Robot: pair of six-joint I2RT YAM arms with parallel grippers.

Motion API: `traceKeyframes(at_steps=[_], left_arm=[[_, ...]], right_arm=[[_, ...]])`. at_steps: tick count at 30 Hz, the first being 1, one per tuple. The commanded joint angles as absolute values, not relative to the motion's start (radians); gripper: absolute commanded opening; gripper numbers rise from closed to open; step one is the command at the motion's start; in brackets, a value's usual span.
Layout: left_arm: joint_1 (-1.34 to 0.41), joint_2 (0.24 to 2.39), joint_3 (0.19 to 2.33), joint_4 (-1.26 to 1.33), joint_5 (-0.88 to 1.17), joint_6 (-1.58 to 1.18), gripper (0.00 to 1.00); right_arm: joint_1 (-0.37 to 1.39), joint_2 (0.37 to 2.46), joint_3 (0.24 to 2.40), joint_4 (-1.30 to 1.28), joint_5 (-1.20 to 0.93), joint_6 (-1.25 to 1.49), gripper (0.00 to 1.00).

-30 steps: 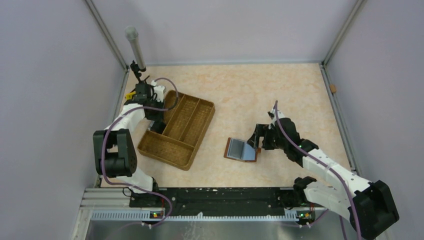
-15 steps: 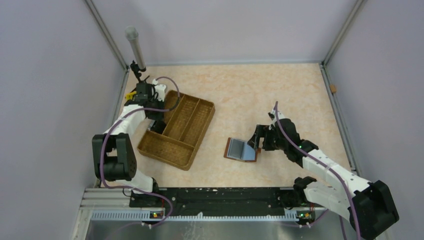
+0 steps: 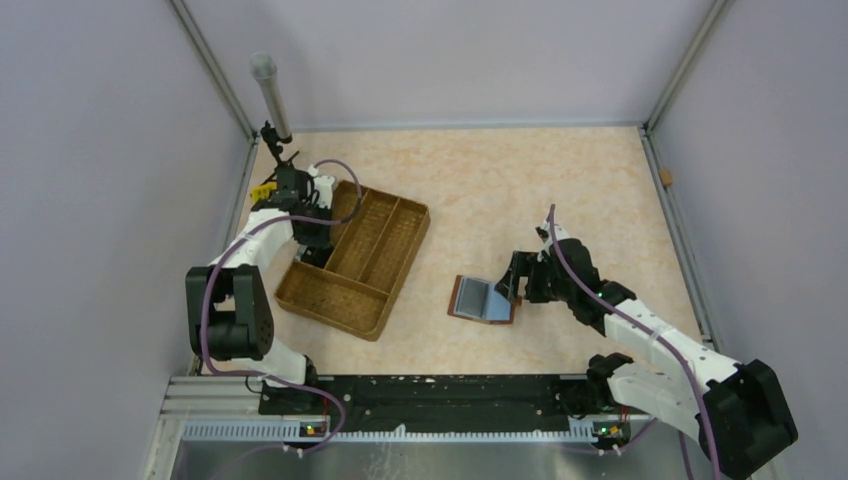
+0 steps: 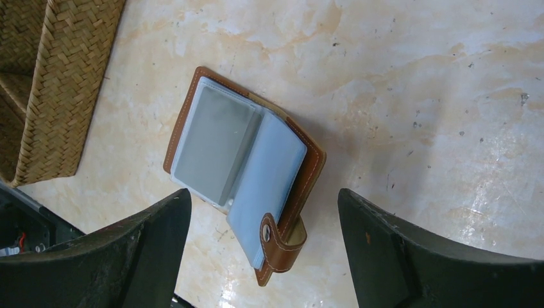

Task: Put the credit cards into the card holder
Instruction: Pick up the credit card from the storage box.

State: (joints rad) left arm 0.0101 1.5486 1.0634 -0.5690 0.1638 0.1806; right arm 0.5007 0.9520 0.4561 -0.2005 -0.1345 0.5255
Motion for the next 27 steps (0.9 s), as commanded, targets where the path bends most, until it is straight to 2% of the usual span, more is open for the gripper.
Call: traceKeyframes(at_steps=[1,7,10,16,24,27], left_arm=[[0.005,1.551,1.052,-0.595,0.177,0.15,0.17],[0.005,1.581,1.065,-0.625,0.192,0.132,0.09],[0.005,1.593,1.072,-0.642,0.193,0.117,0.0],[0.006,1.546,1.082,-0.662,0.133,0.07,0.0],[0.019,1.365,1.078,-0.63,-0.055,-0.05,0.0],[0.03,1.311,1.077,-0.618,-0.067,-0.083,0.0]], right_arm=[[0.488,0.959,0.456,-0.158,-0.144,0.53,0.82],[0.487,0.959,0.455,-0.162,-0.144,0.526,0.82],[0.487,0.955,0.453,-0.168,-0.144,0.525,0.82],[0.486,0.927,0.463,-0.202,-0.124,0.519,0.82],[0.486,0.879,0.481,-0.237,-0.09,0.518,0.82],[0.487,0.868,0.485,-0.245,-0.077,0.522,0.82]])
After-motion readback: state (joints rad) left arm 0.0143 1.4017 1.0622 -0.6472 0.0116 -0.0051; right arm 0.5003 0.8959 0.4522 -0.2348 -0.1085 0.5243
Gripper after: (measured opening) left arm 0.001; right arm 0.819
